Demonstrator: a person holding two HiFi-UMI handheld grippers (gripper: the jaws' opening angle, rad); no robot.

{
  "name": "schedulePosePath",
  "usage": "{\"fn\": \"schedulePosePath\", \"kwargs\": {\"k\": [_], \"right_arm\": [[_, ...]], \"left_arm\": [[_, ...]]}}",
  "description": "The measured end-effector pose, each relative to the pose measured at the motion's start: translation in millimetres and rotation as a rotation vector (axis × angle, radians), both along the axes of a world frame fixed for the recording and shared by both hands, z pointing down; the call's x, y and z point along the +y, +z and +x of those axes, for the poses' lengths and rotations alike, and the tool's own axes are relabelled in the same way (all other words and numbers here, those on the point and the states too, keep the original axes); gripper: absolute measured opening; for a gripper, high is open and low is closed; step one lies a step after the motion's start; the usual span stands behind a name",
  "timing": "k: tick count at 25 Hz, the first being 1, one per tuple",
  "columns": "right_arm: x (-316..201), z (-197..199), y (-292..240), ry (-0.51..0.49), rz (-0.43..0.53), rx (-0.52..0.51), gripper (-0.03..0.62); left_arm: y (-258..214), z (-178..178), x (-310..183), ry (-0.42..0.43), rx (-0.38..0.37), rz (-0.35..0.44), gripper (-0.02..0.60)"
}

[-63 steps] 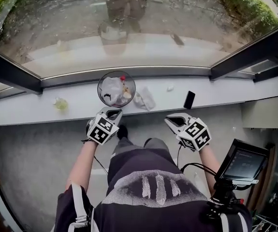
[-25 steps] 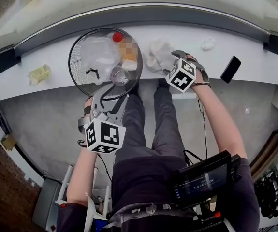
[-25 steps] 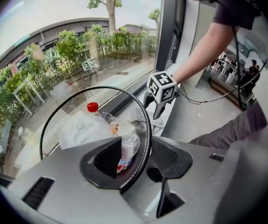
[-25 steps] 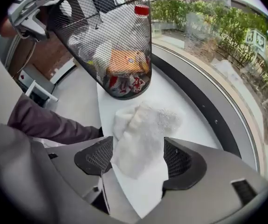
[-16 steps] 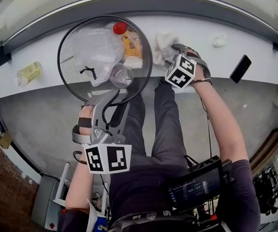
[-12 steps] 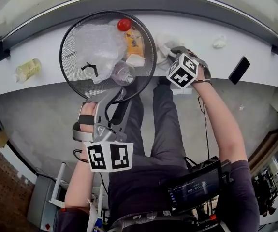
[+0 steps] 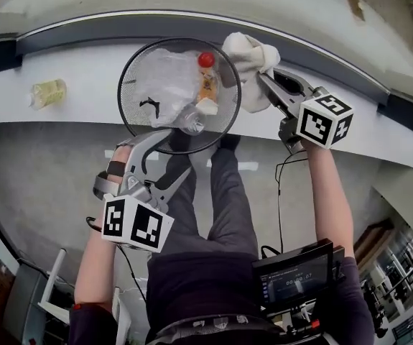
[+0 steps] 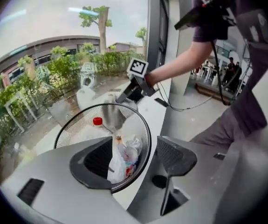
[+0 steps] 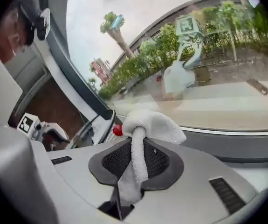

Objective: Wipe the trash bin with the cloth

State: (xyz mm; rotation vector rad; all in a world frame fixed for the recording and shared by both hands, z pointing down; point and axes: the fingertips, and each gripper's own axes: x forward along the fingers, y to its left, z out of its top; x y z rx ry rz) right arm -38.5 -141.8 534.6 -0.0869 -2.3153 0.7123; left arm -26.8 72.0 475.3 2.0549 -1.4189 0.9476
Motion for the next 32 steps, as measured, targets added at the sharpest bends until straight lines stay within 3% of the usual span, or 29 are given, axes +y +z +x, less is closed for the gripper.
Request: {"fn": "schedulePosePath", "kwargs": {"k": [4, 6, 11, 15, 19, 23, 28, 32], "right_arm": [[2.3, -24.6, -8.6, -0.005, -0.045, -0.052, 0.071], [22.4, -27.9, 2.5, -0.037, -0.09, -0.04, 0.071], [59.2, -0.9, 21.9, -0.115, -0.153, 0.022, 0.071], [89.3, 21.0, 28.8, -0.174, -0.175, 0.043, 0.071], [101.4, 37.3, 27.3, -0.149, -0.183, 0.031, 0.071], [131.8, 44.5, 24.4, -0.205, -0.173, 0.026, 0.071], [165.3, 54.2, 23.2, -0.264, -0.19, 0.012, 0.071], [149.8, 61.3, 24.0, -0.268, -0.162, 0.019, 0.071]], "left_arm": [[24.5, -5.9, 6.8, 0.108, -0.179, -0.069, 0.275], [30.6, -4.3, 11.0, 0.124, -0.197, -0.09, 0.222], [32.6, 11.7, 9.1, 0.101, -0.11, -0.054, 0.075], [30.3, 18.3, 4.0, 0.044, -0.085, -0.034, 0.06], [28.5, 25.6, -10.5, -0.011, -0.087, -0.028, 0.055], [29.2, 24.5, -17.0, -0.097, -0.057, -0.058, 0.056], [21.7, 24.1, -18.2, -0.141, 0.06, -0.048, 0.057], [-17.3, 15.6, -14.4, -0.113, 0.166, 0.001, 0.07]]}}
